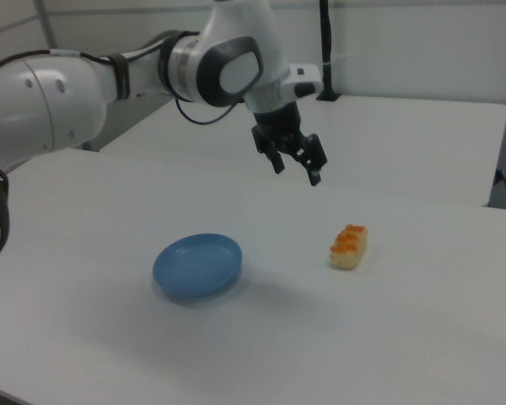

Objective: Put the bread on a plate
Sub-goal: 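Move the open gripper over the orange-topped bread roll and lower it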

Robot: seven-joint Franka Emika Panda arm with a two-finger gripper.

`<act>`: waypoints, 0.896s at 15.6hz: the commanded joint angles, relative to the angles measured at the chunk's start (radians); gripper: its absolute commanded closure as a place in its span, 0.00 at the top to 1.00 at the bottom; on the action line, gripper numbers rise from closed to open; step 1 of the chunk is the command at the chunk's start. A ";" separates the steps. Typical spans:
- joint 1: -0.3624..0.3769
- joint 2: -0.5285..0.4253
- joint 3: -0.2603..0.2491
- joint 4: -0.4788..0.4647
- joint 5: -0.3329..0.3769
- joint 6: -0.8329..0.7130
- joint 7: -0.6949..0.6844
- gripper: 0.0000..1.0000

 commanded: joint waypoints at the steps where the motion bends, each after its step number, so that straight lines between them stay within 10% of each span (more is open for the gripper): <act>1: -0.034 0.108 0.003 0.095 -0.005 -0.016 -0.018 1.00; 14: -0.023 0.370 0.018 0.201 -0.025 0.211 -0.010 1.00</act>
